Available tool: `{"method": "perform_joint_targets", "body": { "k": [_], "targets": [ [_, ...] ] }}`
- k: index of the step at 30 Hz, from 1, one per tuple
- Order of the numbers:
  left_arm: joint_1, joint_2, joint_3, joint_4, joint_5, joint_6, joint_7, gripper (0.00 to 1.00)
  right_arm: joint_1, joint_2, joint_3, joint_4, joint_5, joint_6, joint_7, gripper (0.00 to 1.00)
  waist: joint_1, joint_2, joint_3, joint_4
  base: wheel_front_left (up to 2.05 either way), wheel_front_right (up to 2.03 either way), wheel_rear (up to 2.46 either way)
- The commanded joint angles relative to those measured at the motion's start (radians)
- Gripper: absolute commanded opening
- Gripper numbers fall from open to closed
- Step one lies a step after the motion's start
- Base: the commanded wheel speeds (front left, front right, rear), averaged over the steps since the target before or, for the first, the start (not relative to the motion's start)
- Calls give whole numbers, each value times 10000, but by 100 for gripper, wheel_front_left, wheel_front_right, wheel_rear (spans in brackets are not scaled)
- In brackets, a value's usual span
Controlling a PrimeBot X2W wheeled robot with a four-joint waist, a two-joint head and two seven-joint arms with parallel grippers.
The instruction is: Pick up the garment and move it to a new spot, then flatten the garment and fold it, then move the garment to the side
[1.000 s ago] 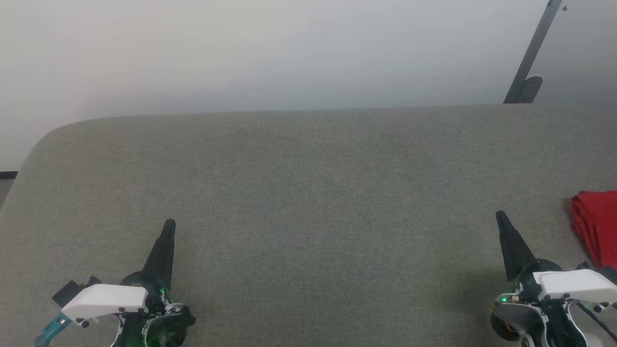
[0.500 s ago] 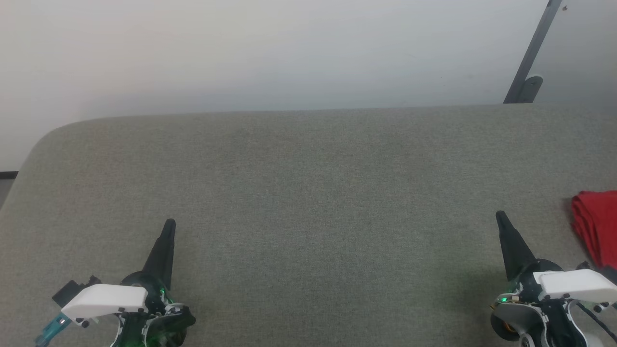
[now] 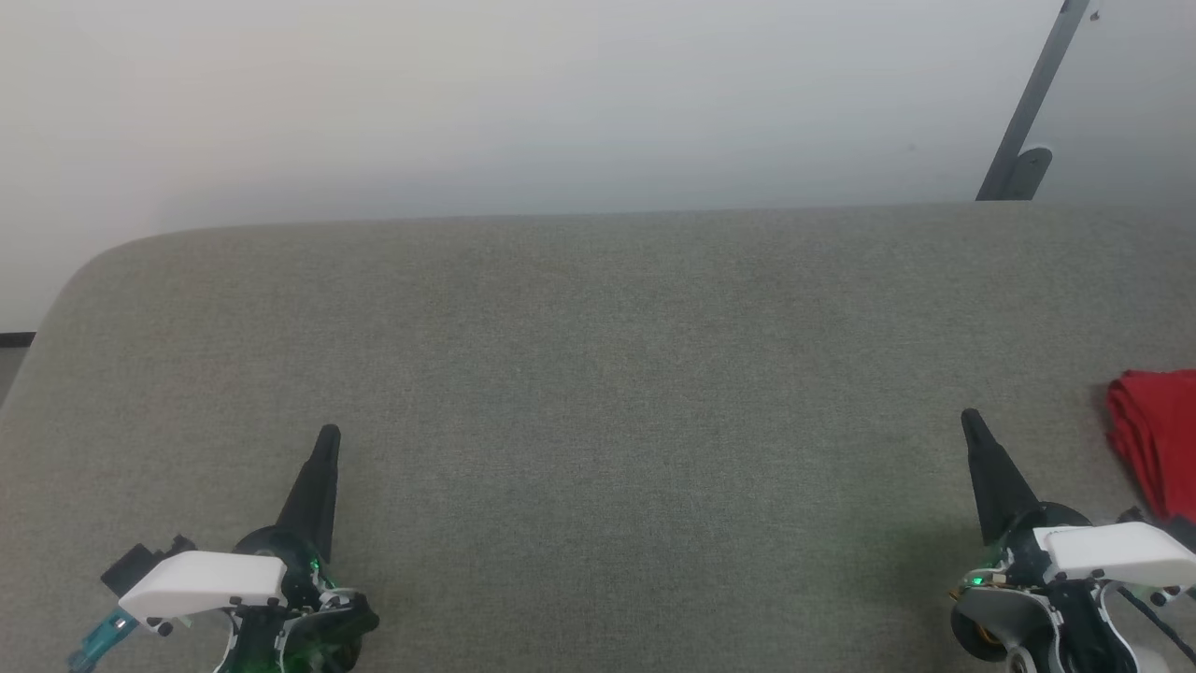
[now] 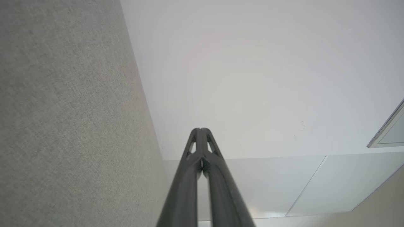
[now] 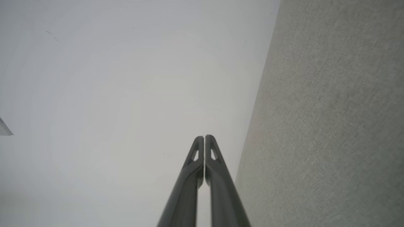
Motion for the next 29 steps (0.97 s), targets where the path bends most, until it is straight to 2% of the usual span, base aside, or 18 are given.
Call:
{"method": "perform_joint_targets", "body": {
  "k": [1,29],
  "targets": [
    [-94,1,37,5,48,-49,51,0,-60,39,-9,28,26,0,34,0,0,0,0,0,0,0,0],
    [-100,-28,76,6,73,-49,70,0,-61,39,-8,28,24,0,36,0,0,0,0,0,0,0,0]
  ]
}}
